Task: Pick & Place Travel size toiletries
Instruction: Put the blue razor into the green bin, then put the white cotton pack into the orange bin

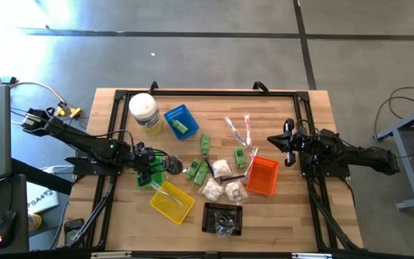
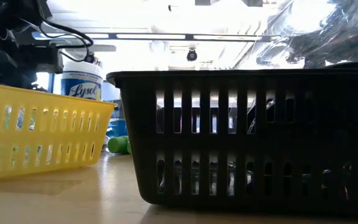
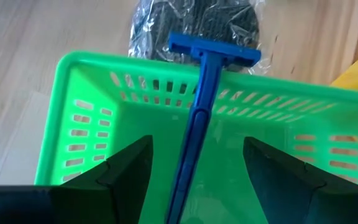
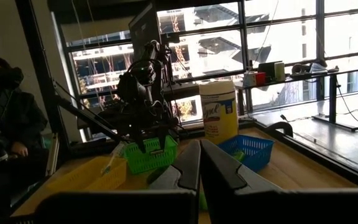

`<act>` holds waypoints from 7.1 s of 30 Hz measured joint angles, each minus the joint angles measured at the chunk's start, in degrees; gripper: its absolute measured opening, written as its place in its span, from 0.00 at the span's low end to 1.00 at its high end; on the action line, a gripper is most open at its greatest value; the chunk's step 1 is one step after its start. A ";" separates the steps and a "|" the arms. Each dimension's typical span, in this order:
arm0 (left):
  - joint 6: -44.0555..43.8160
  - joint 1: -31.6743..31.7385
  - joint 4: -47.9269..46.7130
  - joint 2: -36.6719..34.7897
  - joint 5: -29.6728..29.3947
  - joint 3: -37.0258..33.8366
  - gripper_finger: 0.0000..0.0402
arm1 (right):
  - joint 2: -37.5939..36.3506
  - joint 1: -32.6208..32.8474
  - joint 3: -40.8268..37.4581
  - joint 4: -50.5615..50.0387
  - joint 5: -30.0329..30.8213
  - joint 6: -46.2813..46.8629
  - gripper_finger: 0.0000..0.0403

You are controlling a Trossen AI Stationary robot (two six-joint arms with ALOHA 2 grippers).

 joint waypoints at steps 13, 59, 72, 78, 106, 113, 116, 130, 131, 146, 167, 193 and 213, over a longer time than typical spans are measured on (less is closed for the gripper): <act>0.31 0.00 -0.07 0.00 -2.49 0.00 0.35 | -0.01 -0.01 0.00 0.45 -0.02 0.46 0.01; -34.46 -3.36 -26.00 11.08 4.12 20.02 0.03 | 0.00 0.00 -0.01 1.05 -4.39 0.27 0.01; -38.30 -3.34 -25.79 14.64 2.67 20.02 0.03 | 0.01 -0.01 0.01 1.38 -4.48 0.22 0.01; -38.48 -2.34 -25.78 15.77 2.44 20.02 0.03 | -0.01 -0.01 -0.01 1.36 -4.48 0.20 0.01; -30.72 2.73 -24.97 23.80 7.51 19.98 0.14 | -0.01 0.01 0.01 1.03 -4.92 0.55 0.01; -29.06 2.73 -25.10 23.73 7.20 20.04 0.14 | 0.00 0.01 0.00 1.09 -4.92 0.50 0.01; -26.56 2.64 -28.86 22.80 7.55 22.35 0.14 | -0.01 0.01 0.00 1.17 -4.92 0.50 0.01; 9.33 -0.08 -27.68 13.96 -8.99 42.98 0.14 | -0.01 0.01 -0.01 1.22 -4.93 0.17 0.01; 15.36 -0.65 -22.12 12.79 -9.16 42.27 0.14 | -0.01 0.01 -0.01 1.22 -4.92 0.17 0.01; 45.69 11.46 22.24 -5.51 4.30 17.67 0.01 | 0.00 -0.01 0.01 0.83 -4.86 0.17 0.01; 37.78 26.75 56.98 -7.30 17.91 -13.11 0.00 | 0.01 0.01 0.01 0.82 -4.48 -3.97 0.01; 44.79 28.78 61.69 -8.00 18.63 -20.93 0.00 | 0.01 -0.01 0.01 -2.93 -2.05 -4.52 0.01; 38.76 32.27 61.73 -8.04 10.57 -18.80 0.00 | 3.53 0.00 0.01 1.65 -1.74 -7.49 0.01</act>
